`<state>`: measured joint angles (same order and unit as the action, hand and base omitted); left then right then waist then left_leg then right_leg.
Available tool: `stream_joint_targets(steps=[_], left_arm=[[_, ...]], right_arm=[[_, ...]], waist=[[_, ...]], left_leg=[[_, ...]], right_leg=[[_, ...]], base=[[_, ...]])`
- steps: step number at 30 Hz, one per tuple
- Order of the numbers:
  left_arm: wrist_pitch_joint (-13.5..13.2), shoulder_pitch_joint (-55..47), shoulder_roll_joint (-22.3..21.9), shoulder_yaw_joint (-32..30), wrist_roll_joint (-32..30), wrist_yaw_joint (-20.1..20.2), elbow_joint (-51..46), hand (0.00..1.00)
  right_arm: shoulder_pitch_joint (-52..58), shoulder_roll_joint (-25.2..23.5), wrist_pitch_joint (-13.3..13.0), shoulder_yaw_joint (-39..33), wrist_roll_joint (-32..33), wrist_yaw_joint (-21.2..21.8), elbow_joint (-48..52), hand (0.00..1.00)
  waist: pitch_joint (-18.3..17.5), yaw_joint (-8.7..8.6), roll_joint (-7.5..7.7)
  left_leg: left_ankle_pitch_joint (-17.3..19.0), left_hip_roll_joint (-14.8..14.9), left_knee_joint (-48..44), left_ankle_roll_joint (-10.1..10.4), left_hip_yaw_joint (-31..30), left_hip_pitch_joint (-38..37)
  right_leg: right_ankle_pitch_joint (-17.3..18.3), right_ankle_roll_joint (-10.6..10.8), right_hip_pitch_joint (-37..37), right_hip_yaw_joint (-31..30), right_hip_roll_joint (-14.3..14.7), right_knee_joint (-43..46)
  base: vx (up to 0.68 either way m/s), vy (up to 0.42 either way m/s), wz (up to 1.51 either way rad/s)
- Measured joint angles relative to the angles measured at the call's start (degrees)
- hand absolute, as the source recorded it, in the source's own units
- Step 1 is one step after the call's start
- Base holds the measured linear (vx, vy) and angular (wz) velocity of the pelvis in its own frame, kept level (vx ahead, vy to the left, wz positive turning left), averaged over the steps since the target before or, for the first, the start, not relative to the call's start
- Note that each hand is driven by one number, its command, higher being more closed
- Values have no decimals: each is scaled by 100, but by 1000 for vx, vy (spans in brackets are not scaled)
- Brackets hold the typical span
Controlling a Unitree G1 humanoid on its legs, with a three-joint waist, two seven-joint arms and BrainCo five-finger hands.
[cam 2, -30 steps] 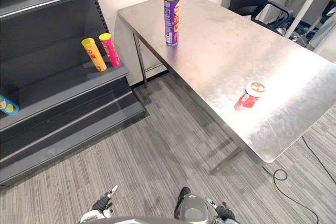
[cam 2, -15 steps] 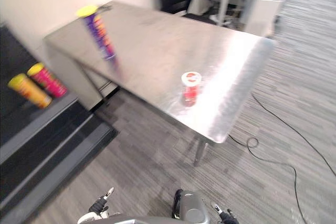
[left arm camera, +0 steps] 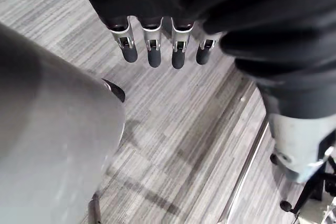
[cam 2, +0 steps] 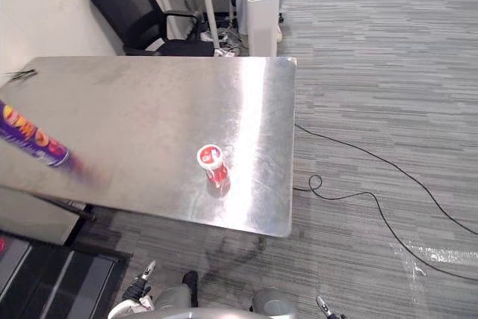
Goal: Put the gum and the chips on the shelf.
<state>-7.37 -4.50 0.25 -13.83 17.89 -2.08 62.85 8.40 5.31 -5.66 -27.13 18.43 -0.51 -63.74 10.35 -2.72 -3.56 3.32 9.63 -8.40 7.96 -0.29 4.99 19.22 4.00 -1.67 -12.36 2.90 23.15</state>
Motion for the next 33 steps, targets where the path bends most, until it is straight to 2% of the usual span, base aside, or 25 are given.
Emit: stream_joint_targets(steps=[1,2,3,5,7,9,10,13,18,24,28,31,33], left_arm=[[2,7,48,-5,-6,9,3,0],[0,2,208,57,-26,9,60,0],[5,11,295,74,-39,9,133,0],[7,65,409,229,-72,10,253,0],[9,87,448,386,-89,9,334,0],[10,92,423,633,-185,15,388,0],[11,99,429,780,-292,14,431,0],[12,122,440,938,-313,17,446,0],[40,182,335,1012,-349,64,558,0],[37,182,328,982,-534,116,546,0],[38,174,385,888,-541,120,543,0],[46,163,445,884,-572,121,534,0],[47,79,444,859,-573,132,455,0]], right_arm=[[-53,-70,-14,-31,-11,5,7,0],[-64,-262,-14,-97,-37,36,24,0],[-64,-383,7,-137,-37,47,-28,0],[-99,-450,21,-155,-39,65,-35,0],[-220,-419,20,-150,-59,79,-104,0],[-318,-377,20,-107,-111,78,-221,0],[-322,-359,23,-107,-225,76,-263,0],[-298,-310,29,-111,-276,70,-309,0],[-135,-173,49,-246,-286,30,-553,0],[-216,-170,48,-629,-285,18,-643,0],[-201,-104,49,-1027,-281,-23,-654,0],[-217,67,51,-1491,-280,-32,-623,0],[-205,374,68,-1864,-273,-64,-401,0]], waist=[[-5,2,108],[-117,0,307],[-205,-13,443],[-253,9,510],[-244,14,462],[-276,-3,330],[-279,-20,221],[-298,-18,217],[-431,-20,31],[-456,3,45],[-476,9,174],[-493,5,236],[-494,-13,245]], left_leg=[[82,-50,-4,172,165,-61],[186,-246,-23,3,403,-126],[314,-383,-69,-108,614,-133],[511,-450,-168,-241,978,-201],[612,-442,-173,-354,1411,-351],[619,-370,-131,-383,1768,-459],[615,-373,-46,-390,1970,-568],[591,-475,2,-428,2019,-660],[519,-506,317,-441,1845,-798],[353,-490,769,-420,1695,-817],[329,-556,830,-438,1717,-819],[265,-618,882,-479,1788,-822],[186,-658,1025,-500,1836,-827]], right_leg=[[72,-1,10,-81,-101,56],[83,18,-13,-158,-335,35],[55,64,-8,-272,-510,-116],[-123,245,-6,-479,-642,-327],[-407,301,-61,-471,-685,-469],[-829,298,-131,112,-792,-708],[-1003,290,-107,687,-891,-907],[-1072,342,-36,909,-962,-1139],[-1193,335,254,1220,-996,-1650],[-1489,305,334,1362,-899,-2142],[-1618,323,412,1367,-925,-2434],[-1639,357,392,1371,-976,-2513],[-1656,367,305,1348,-999,-2510]], base=[[281,443,-84],[276,425,-69],[265,400,-71],[217,368,-96],[130,293,-117],[36,159,-112],[42,153,-91],[29,52,-57],[13,1,12],[-60,-11,6],[-91,10,-9],[-119,-2,-13],[-106,15,-8]])
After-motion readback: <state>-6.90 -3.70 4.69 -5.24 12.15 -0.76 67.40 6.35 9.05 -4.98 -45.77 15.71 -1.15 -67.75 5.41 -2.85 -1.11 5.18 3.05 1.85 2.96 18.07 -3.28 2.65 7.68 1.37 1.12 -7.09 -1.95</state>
